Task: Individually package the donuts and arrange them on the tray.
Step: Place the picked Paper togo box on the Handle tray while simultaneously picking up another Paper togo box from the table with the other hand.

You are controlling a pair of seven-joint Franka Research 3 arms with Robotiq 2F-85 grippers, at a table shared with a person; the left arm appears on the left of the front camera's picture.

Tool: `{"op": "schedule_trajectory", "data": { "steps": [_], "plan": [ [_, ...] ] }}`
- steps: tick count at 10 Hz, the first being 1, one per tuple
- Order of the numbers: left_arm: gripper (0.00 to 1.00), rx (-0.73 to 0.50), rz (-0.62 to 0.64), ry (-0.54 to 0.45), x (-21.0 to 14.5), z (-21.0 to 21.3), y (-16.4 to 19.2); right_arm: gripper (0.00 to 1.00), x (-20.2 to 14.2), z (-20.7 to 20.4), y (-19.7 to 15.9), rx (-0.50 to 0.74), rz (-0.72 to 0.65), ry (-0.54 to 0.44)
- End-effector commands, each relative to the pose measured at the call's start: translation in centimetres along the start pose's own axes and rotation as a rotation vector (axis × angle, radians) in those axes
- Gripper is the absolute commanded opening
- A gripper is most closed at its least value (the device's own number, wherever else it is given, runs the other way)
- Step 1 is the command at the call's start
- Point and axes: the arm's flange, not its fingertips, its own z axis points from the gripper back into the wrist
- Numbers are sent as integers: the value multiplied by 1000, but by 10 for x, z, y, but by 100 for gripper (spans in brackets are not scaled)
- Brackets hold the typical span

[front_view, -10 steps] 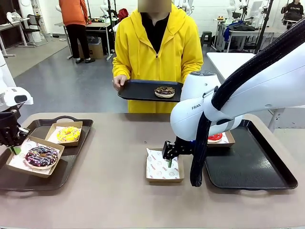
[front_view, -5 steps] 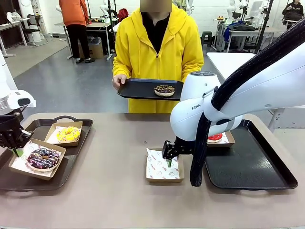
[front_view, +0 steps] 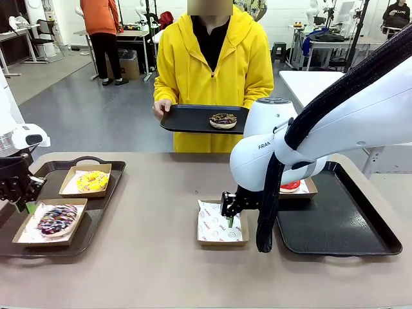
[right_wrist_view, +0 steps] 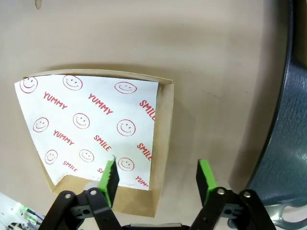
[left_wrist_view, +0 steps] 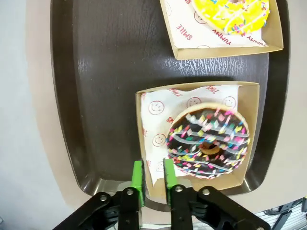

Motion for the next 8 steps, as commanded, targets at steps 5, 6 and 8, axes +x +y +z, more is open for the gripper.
{"op": "schedule_trajectory", "data": {
  "steps": [5,6,8],
  "plan": [
    [97,-5,-20,-12,-4,2,2,2,-1,-6,1,-15,-22,-21],
    [100,-6,-21,-11,-4,3,2,0,-1,-6,0,-14,-24,-21],
    [100,-13,-22,-12,-4,4,3,0,0,-7,0,-10,-26,-16]
  ]
}}
